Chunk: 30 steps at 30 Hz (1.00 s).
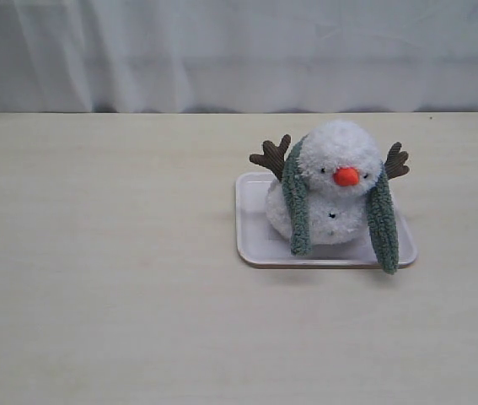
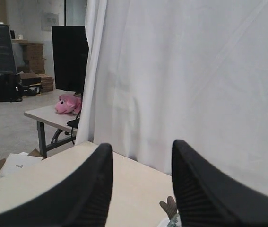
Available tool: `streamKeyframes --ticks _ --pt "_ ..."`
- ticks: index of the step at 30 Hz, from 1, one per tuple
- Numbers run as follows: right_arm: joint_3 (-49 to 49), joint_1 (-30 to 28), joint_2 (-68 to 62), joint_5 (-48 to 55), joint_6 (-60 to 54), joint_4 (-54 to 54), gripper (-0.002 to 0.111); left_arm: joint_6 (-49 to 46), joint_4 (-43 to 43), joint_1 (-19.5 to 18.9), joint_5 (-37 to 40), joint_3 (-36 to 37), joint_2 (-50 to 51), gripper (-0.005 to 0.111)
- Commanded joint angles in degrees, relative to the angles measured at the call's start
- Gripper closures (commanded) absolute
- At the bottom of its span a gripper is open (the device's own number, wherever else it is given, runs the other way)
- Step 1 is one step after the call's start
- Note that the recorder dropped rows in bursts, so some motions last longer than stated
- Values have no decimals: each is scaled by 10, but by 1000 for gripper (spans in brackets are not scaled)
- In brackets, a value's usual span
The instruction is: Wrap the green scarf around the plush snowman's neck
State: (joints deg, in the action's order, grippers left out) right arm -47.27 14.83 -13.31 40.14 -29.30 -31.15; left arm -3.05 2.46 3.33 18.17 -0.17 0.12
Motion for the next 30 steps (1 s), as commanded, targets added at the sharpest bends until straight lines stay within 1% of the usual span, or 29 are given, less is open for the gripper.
streamKeyframes --ticks 1,11,13,14,17,18,20,21,22,30 --pt "3 -1 2 8 1 2 70 1 -1 4 -5 2 -1 107" --pt "3 -1 2 8 1 2 70 1 -1 4 -5 2 -1 107" --pt "3 -1 2 8 1 2 70 0 14 4 -22 2 -1 107" --pt "3 -1 2 8 1 2 70 0 20 4 -51 2 -1 107" --pt "3 -1 2 12 2 2 70 0 14 4 -81 2 -1 107" --pt "3 -1 2 17 8 2 74 0 14 4 -80 2 -1 107" --pt "3 -1 2 17 15 2 91 0 14 4 -79 2 -1 107" --pt "3 -1 2 13 15 2 102 0 14 4 -79 2 -1 107" --pt "3 -1 2 12 15 2 104 0 14 4 -79 2 -1 107" --pt "3 -1 2 22 21 0 104 0 14 4 -79 2 -1 107"
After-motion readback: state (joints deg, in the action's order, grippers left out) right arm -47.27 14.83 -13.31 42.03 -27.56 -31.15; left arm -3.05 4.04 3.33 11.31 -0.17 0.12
